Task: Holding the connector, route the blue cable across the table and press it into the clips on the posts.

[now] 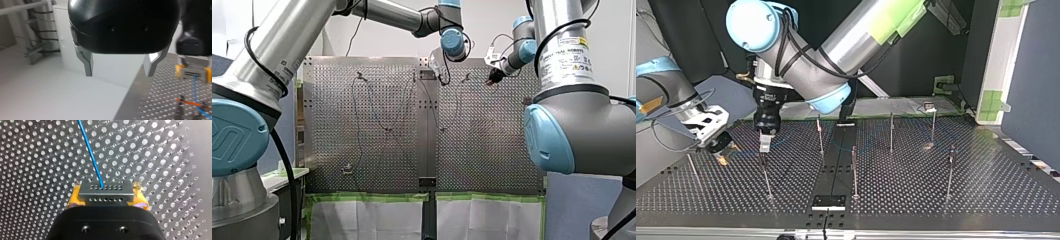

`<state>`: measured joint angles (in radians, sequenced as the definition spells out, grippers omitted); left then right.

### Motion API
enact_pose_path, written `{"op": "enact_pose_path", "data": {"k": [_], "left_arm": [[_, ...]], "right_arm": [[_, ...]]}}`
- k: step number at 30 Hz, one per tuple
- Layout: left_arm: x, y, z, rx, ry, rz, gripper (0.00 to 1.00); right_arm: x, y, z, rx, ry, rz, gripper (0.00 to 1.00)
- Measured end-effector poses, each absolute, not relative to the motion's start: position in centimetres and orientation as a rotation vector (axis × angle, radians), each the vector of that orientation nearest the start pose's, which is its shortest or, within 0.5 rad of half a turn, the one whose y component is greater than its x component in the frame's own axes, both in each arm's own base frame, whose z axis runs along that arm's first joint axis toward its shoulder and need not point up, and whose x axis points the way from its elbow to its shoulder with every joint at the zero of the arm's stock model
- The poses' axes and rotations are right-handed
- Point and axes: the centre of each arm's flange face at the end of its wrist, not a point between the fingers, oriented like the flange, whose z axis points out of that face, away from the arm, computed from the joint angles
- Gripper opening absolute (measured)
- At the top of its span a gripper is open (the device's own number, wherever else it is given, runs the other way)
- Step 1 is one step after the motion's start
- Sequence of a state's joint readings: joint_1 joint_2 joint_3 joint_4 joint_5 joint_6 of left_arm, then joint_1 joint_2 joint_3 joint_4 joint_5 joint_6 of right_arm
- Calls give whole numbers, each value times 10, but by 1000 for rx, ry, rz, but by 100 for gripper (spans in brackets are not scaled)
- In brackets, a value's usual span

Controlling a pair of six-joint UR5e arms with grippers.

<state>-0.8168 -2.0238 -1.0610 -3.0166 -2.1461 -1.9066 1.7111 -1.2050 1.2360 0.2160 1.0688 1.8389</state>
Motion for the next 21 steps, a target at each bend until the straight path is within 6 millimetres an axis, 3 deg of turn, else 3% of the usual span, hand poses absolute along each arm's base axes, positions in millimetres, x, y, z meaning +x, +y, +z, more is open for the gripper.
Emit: {"op": "enact_pose_path", "data": {"k": [10,15,21], "left_arm": [[409,-509,503,-273,1350,-572,100],[435,-497,469,-322,1359,-555,100],[447,-502,420,-331,1394,-539,100]], "right_arm": [[267,-572,429,-2180,1653,-2130,0],[268,-572,429,-2180,1650,-2131,0],[269,-572,429,-2181,1647,-2132,0]]}}
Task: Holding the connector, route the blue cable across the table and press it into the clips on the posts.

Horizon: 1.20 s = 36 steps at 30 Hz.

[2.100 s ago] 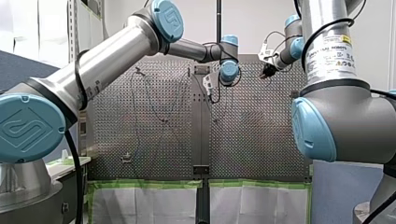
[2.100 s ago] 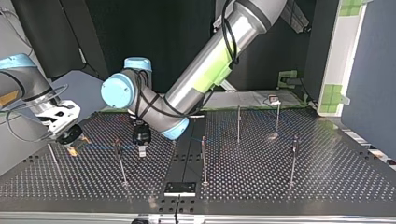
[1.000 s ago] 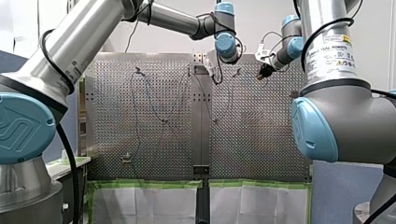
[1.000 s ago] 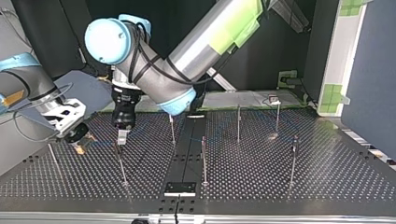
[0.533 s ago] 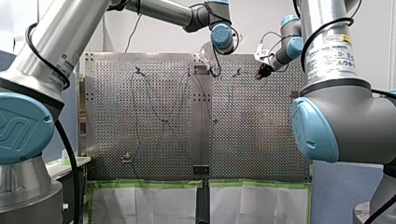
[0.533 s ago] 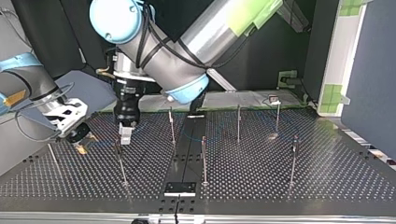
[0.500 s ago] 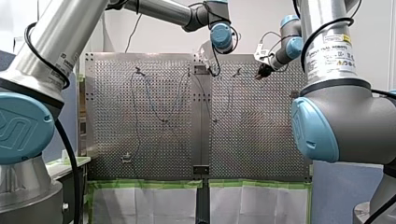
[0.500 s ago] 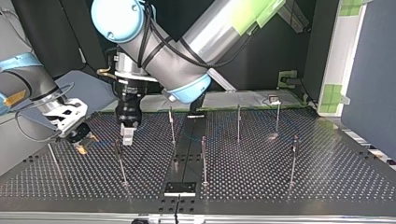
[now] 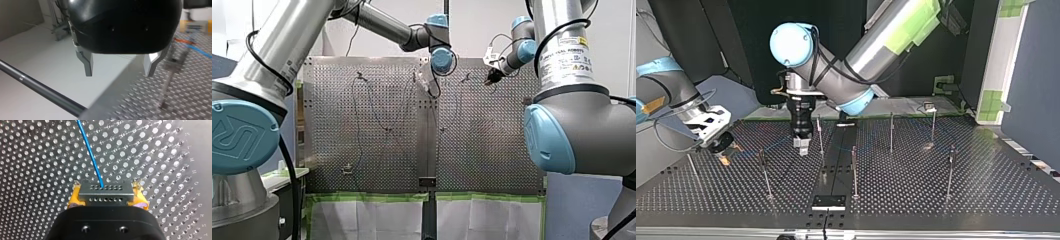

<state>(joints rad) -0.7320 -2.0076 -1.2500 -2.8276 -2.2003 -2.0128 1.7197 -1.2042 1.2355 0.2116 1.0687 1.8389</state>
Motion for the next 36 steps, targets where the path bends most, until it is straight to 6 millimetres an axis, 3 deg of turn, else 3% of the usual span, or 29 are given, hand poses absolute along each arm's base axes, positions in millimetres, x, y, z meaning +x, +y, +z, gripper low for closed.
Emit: {"op": "enact_pose_path", "data": {"k": [11,36], "left_arm": [[436,-508,369,-322,1413,-543,100],[383,-509,287,-351,1417,-589,100]], "right_arm": [[269,-572,429,-2181,1646,-2133,0],[267,-574,426,-2179,1655,-2127,0]]}}
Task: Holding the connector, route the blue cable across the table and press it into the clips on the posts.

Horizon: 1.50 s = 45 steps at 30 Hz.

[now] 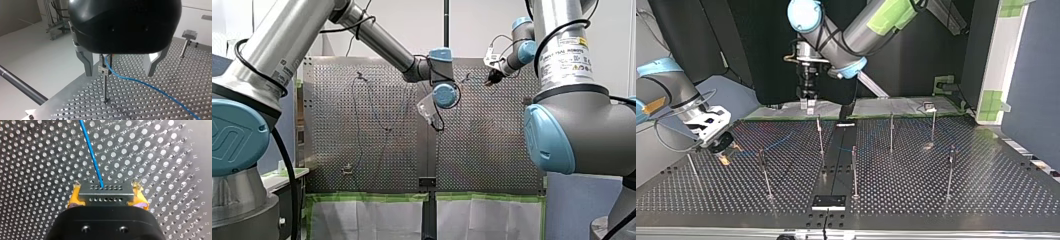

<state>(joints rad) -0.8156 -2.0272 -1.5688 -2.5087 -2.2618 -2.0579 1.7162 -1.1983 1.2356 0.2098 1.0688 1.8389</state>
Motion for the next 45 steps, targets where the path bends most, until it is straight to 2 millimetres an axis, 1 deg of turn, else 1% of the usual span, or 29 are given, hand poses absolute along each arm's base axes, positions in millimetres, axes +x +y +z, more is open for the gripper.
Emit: {"op": "enact_pose_path", "data": {"k": [16,22,45], "left_arm": [[366,-492,244,-309,1423,-558,100],[357,-482,225,-301,1425,-545,100],[322,-441,166,-298,1425,-538,100]], "right_arm": [[268,-574,425,-2180,1654,-2124,0],[268,-574,424,-2180,1654,-2123,0],[267,-576,422,-2179,1660,-2121,0]]}}
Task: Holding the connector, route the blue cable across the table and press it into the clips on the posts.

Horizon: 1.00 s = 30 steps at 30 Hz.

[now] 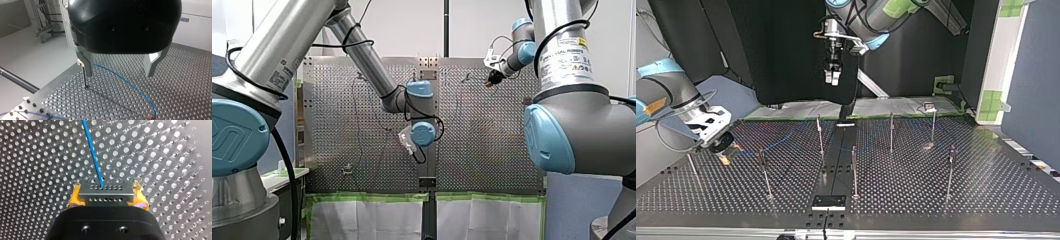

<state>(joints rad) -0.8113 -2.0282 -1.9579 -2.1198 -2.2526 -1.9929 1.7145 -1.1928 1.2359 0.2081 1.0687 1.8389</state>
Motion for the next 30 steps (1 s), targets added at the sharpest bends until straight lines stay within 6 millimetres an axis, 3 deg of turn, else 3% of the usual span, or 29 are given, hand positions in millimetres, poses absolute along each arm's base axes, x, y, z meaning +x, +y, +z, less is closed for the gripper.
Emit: {"op": "enact_pose_path", "data": {"k": [18,30], "left_arm": [[342,-361,129,-398,1392,-420,100],[314,-335,105,-391,1418,-399,100]], "right_arm": [[267,-576,422,-2179,1662,-2119,0],[270,-575,422,-2181,1654,-2115,0]]}}
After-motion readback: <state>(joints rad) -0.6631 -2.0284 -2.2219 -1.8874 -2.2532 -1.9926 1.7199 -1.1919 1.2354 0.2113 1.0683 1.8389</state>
